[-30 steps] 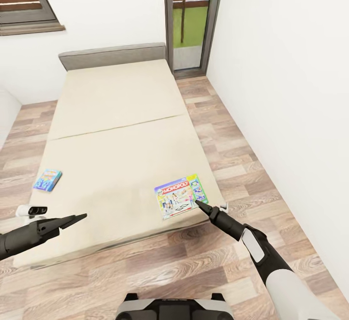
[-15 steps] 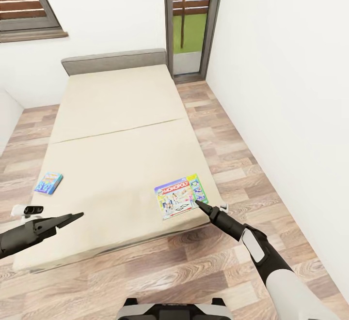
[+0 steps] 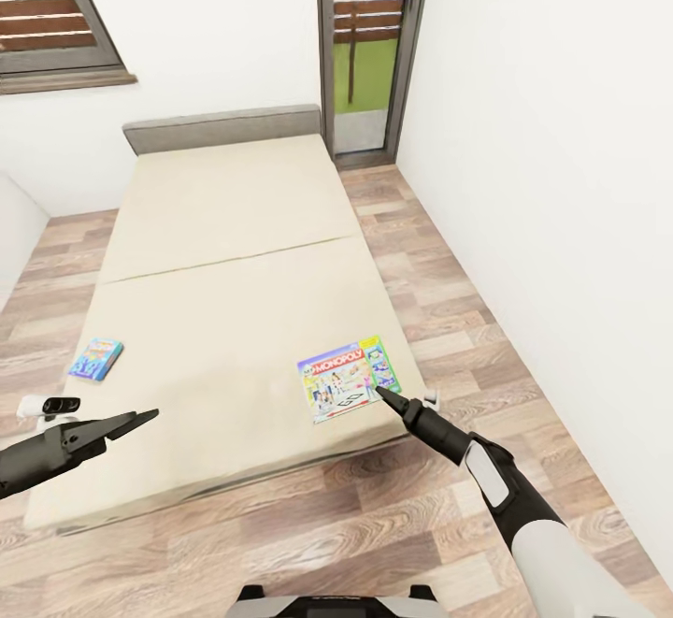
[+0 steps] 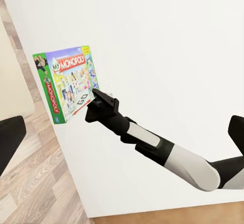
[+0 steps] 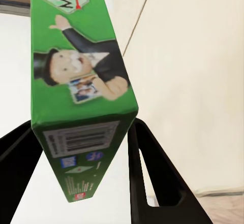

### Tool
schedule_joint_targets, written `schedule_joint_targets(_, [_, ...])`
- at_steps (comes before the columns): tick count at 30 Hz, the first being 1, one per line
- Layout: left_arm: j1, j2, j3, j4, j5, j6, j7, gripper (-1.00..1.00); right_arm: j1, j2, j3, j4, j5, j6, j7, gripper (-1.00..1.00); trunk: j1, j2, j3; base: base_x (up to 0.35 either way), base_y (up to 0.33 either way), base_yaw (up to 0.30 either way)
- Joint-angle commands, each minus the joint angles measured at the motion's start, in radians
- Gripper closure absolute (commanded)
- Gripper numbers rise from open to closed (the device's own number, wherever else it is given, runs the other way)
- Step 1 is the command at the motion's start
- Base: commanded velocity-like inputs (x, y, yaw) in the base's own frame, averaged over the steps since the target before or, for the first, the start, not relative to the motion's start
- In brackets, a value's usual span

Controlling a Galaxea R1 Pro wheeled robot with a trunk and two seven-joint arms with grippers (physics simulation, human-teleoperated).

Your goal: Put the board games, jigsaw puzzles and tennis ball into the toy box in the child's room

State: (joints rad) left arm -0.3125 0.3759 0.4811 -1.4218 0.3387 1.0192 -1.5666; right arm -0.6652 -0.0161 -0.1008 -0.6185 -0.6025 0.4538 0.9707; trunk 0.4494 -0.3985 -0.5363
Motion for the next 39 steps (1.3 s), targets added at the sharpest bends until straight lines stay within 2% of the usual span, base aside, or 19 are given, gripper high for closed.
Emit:
schedule_joint_targets(1, [0.0,0.0,0.0,0.0,-0.001,0.01,-0.004,-1.0,-0.001,0.0,-0.001,0.0,-0.005,0.006,-0.001,1.0,0.001,-0.001,0.0,0.0,0.0,0.0])
schedule_joint_targets(10, [0.0,0.0,0.0,0.0,-0.001,0.01,-0.004,-1.0,-0.001,0.001,0.0,0.001,-0.005,0.003,-0.032,1.0,0.001,-0.001,0.015,0.0,0.0,0.0])
schedule_joint_targets(39, [0.0,0.0,-0.001,0.0,-0.001,0.01,-0.004,-1.0,-0.001,0.001,0.001,0.002,-0.005,0.002,-0.035,1.0,0.001,-0.001,0.064,0.0,0.0,0.0])
